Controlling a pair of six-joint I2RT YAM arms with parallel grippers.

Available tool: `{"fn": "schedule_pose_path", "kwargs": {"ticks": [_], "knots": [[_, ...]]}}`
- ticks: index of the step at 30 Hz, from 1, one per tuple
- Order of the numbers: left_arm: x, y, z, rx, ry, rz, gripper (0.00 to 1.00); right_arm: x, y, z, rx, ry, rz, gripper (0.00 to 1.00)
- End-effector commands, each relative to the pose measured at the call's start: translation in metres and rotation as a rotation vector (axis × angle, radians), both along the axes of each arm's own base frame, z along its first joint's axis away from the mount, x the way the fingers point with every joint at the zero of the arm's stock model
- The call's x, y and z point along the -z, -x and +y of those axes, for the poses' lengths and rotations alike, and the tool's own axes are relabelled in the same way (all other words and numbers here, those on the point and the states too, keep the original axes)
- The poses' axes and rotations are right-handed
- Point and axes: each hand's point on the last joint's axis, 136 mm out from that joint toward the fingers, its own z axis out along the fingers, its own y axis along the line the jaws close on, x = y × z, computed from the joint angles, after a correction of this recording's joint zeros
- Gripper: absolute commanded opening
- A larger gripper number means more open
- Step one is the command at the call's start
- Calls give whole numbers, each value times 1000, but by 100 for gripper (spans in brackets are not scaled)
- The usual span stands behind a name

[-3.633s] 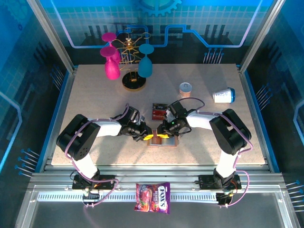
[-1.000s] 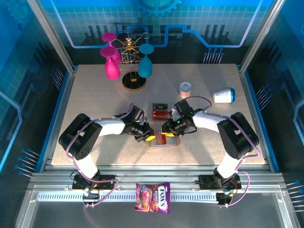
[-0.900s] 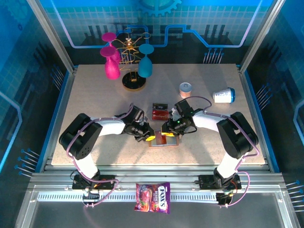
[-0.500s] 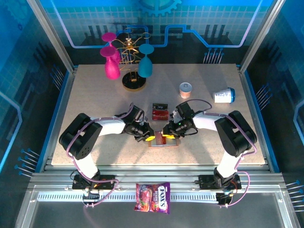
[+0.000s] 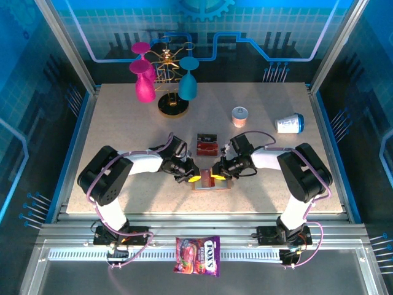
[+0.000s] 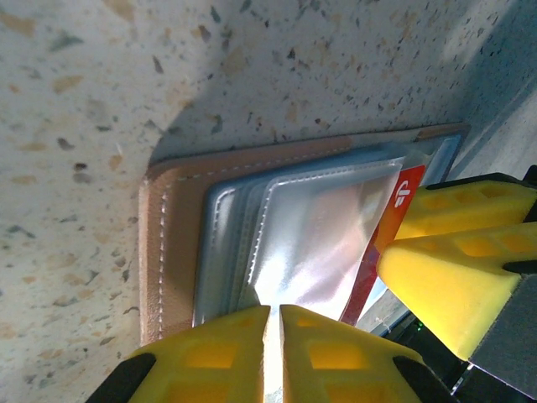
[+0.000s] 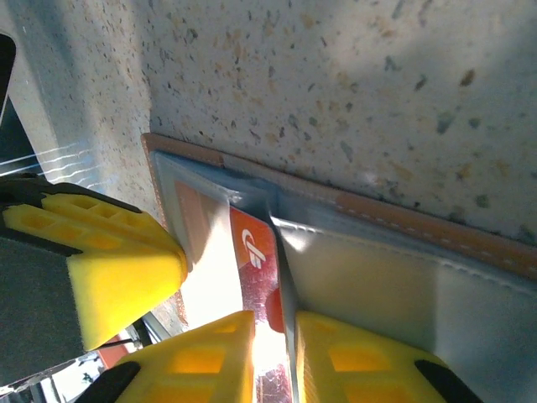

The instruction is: Take the credit cards out of the card holder

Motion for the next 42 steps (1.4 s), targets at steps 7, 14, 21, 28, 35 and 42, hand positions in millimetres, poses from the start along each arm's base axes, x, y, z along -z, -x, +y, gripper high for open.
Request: {"fn": "schedule_pose_path", "kwargs": {"ticks": [7,14,21,28,35,42], "knots": [[20,11,11,5,-78,58,14,3,4,-5,14,-13,22,15],[20,11,12,6,-78,58,13,0,5,-13,21,11,14,12],[18,10,13,3,-78,52,13,-3,6,-25,28,31,5,12],[17,9,13,1,-77,48,13,-8,8,-39,39,61,-9,11],[13,6,13,-2,-73,34,13,-11,9,-44,41,81,-17,11],[12,5,12,0,-67,31,14,-13,9,-48,42,104,-27,11]]}}
